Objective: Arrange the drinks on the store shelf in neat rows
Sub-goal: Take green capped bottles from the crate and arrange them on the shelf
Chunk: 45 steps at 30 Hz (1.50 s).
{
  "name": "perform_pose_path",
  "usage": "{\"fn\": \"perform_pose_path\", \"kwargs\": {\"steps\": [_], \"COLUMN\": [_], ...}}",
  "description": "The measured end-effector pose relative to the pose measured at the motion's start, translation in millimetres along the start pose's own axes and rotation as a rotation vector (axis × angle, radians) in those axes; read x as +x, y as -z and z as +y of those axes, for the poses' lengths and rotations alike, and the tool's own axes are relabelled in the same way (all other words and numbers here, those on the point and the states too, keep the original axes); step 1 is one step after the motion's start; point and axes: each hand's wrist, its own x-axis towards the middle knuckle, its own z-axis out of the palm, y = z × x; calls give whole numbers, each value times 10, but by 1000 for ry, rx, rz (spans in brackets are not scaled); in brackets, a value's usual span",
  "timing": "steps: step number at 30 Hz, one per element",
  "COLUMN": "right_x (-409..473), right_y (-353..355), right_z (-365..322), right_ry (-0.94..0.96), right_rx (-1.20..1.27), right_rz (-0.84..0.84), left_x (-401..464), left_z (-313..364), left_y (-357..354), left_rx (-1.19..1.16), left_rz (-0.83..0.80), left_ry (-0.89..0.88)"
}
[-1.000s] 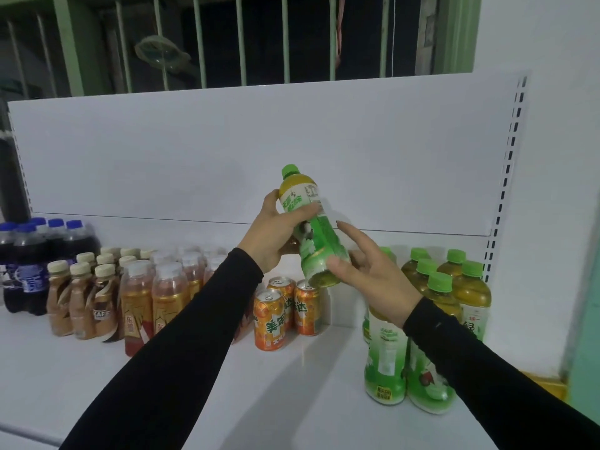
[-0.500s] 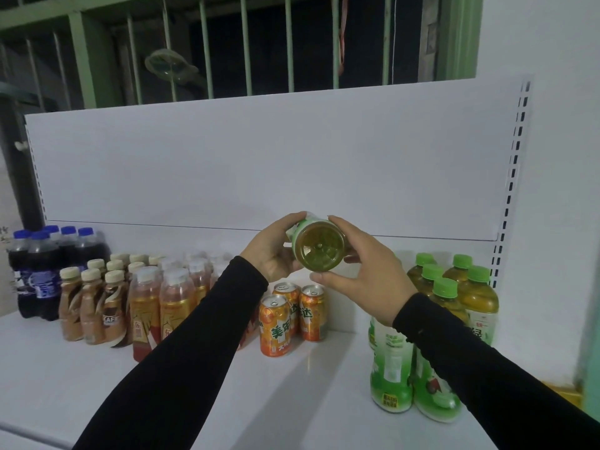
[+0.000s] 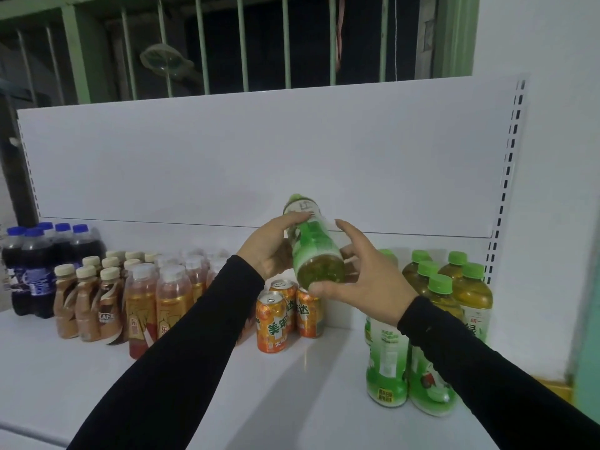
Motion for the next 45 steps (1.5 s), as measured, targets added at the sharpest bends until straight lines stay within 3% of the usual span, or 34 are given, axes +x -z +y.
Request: {"fn": "perform_pose_path", "kwargs": {"steps": [5,12,21,26,32,38,45], "right_x": [115,250,241,268,255,203,177], "right_y": [-43,-202,-448,-545,-555,-474,-123], "right_z": [87,111,148,202,182,124,138], "right_ry": [-177,-144,-112,-96,-97,-126,-104], "right_rx": [43,136,75,41,-8,-39,-326], "right_rz": [-27,55,183,263,238,124,2], "left_x": [-32,-194,-483,-550,-555,-466,-130], "left_z": [-23,-80,89,62,79,171,227], "left_y": [51,142,241,311,332,217,80], "left_rx": [174,311,435,538,546,586,610], "left_rz": [-92,-286,-311,-353,-354,-245,-176], "left_ry": [-269,-477,-690,-709,-737,-770,-682]}}
